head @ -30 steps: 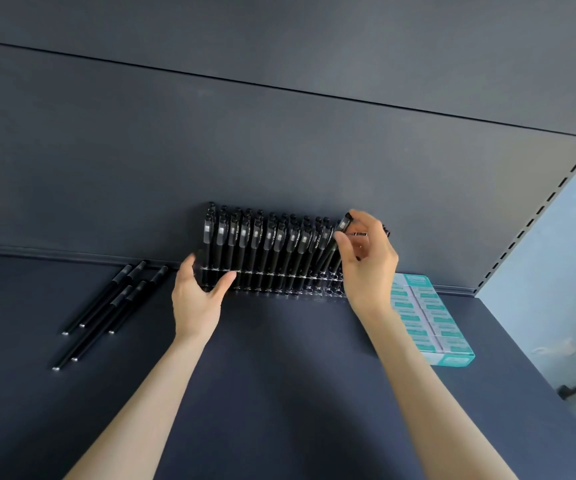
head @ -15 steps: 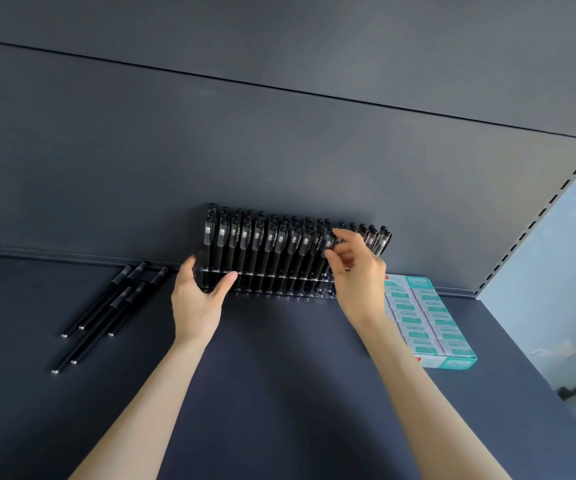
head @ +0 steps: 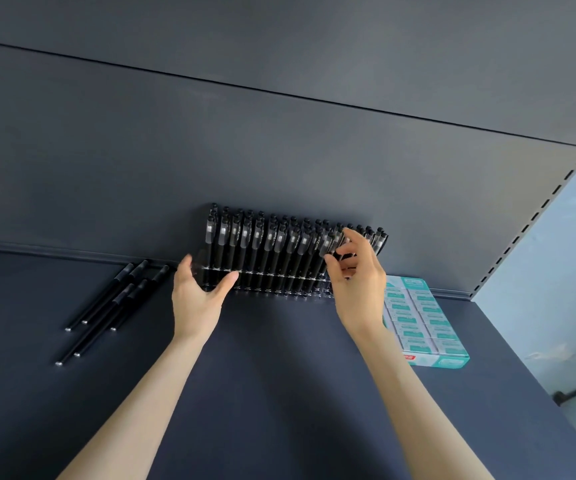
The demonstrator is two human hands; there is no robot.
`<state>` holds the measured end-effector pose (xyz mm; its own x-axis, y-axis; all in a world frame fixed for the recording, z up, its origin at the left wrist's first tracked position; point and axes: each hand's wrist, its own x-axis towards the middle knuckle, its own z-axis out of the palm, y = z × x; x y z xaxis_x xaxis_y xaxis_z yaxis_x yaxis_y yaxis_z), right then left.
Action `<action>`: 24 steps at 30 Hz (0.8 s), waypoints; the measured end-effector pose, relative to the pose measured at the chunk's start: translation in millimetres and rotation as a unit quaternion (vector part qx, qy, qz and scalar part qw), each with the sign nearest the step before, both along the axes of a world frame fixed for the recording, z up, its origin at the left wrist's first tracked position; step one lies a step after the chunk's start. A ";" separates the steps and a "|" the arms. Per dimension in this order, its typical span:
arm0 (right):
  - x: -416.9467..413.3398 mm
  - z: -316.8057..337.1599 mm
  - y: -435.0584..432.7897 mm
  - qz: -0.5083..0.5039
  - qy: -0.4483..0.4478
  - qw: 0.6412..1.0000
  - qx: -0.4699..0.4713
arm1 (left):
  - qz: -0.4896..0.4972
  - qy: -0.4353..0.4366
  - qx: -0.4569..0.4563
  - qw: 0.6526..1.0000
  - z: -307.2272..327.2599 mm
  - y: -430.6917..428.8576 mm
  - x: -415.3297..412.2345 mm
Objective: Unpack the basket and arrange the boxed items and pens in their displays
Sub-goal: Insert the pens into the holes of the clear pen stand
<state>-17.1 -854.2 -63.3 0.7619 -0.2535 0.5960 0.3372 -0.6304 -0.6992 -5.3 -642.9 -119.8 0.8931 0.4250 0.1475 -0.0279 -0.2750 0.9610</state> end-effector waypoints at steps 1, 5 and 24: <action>-5.0 -0.8 3.4 0.010 -0.009 1.000 0.011 | 0.005 0.000 0.003 1.000 1.9 0.9 -3.7; -21.6 -9.4 34.9 0.069 -0.016 0.997 0.010 | 0.035 -0.017 0.076 0.996 5.6 16.5 -29.5; 13.3 -59.7 269.2 0.030 0.275 0.954 -0.116 | -0.129 0.130 0.353 0.917 5.8 192.3 -17.8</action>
<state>-3.8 -585.0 -123.0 0.9845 -0.1097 0.1368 0.0000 -0.7802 -0.6256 -23.1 -450.6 -114.1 0.9946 0.0753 0.0717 0.0261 -0.8484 0.5288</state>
